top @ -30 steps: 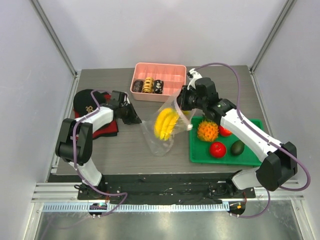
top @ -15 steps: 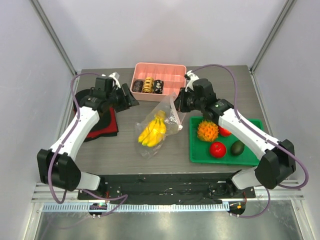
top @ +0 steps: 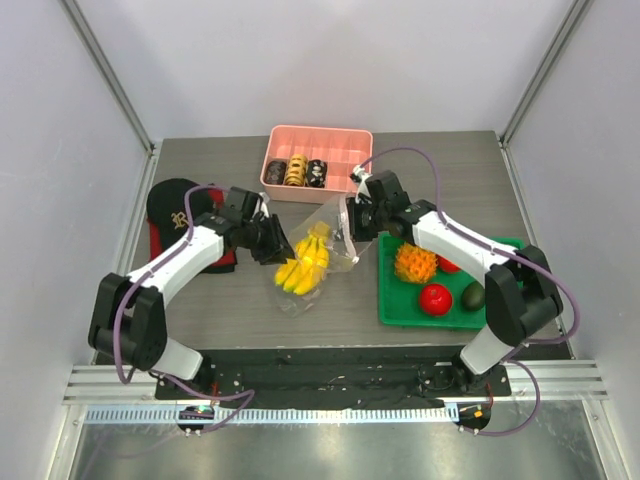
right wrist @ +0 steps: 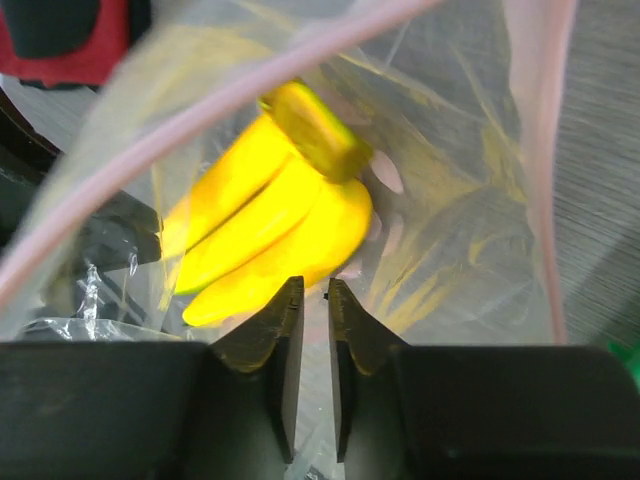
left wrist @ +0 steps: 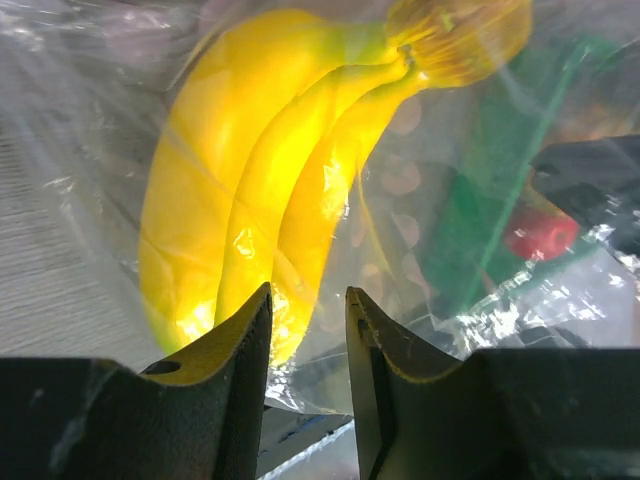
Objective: Open the zip-top bag and remove the fake food
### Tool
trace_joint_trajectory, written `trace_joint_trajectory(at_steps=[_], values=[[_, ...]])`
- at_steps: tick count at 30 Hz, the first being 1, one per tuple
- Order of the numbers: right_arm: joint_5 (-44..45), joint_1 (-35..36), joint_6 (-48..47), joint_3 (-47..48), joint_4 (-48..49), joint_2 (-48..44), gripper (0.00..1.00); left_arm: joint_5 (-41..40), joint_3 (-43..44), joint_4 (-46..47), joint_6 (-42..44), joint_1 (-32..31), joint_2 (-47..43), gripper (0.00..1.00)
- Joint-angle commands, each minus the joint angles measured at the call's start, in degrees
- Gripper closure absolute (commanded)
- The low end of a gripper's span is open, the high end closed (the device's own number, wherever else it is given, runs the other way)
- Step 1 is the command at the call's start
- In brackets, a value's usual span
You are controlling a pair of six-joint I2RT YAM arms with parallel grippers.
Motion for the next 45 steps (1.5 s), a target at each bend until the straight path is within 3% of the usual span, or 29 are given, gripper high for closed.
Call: trace_joint_trajectory(at_steps=[1, 5, 10, 15, 20, 32, 41, 45], values=[[-3.76, 0.37, -1.92, 1.61, 2.6, 3.56, 0.76, 0.52, -1.5, 4.44, -1.1, -1.2, 2.82, 0.65], [-5.69, 0.38, -0.61, 1.61, 2.68, 5.06, 0.66, -1.93, -2.73, 5.06, -0.22, -2.08, 3.62, 0.65], [-6.83, 0.46, -0.34, 1.44, 2.68, 5.59, 0.61, -3.86, -3.62, 4.18, 0.75, -2.08, 1.87, 0.66], [-8.41, 0.46, 0.36, 1.0, 1.02, 4.8, 0.55, -8.86, 0.86, -1.7, 3.2, -2.0, -2.0, 0.67], [-10.43, 0.38, 0.98, -0.32, 0.66, 4.71, 0.49, -9.42, 2.01, -3.29, 5.4, -1.55, 1.67, 0.71], [-12.81, 1.6, 1.06, -0.41, 2.86, 9.72, 0.46, -9.15, -5.02, 6.46, 4.44, -1.99, 13.63, 0.85], [-13.42, 3.54, 3.53, 0.82, 9.53, 15.43, 0.42, -8.35, -4.32, 8.66, 2.59, -4.28, 14.6, 0.86], [-8.52, 3.54, -0.07, 1.09, 11.99, 15.35, 0.38, -8.35, -5.37, 8.92, 2.68, -4.54, 14.87, 0.87]])
